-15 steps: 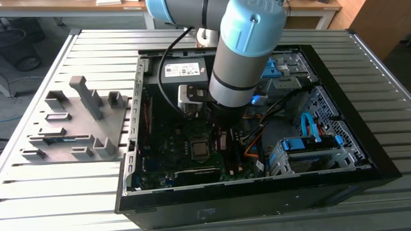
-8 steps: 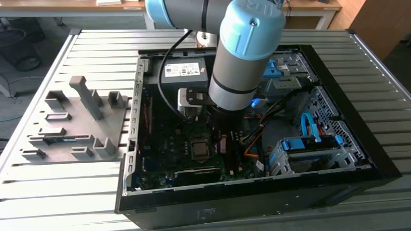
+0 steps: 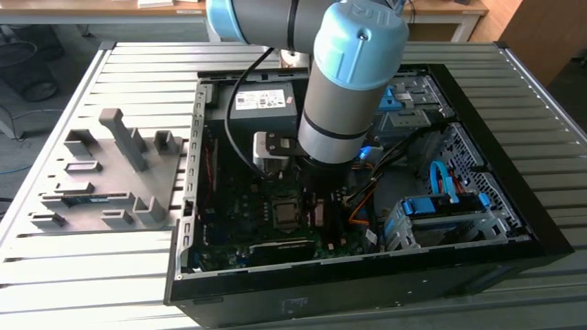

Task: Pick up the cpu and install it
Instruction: 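Install the first cpu locking lever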

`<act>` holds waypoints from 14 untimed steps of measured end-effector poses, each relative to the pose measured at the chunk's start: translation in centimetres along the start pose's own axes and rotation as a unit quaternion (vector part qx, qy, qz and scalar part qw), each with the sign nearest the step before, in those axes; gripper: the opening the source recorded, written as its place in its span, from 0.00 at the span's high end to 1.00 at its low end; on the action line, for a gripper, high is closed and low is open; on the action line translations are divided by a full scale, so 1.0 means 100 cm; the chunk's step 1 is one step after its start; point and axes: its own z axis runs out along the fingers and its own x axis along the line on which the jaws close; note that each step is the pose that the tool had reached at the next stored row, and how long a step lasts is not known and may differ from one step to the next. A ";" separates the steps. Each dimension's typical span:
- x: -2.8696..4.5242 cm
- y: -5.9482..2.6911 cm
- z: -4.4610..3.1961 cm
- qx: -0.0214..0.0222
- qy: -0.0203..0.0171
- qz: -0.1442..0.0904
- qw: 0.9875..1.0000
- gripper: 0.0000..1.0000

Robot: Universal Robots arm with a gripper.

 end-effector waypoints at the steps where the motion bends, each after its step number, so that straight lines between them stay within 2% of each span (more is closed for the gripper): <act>1: 0.0001 -0.0002 0.0009 0.000 0.002 0.000 1.000 0.90; 7: -0.0001 -0.0008 0.0078 0.000 0.007 0.000 1.000 0.90; 14: 0.0002 -0.0016 0.0117 0.000 0.008 0.000 1.000 0.90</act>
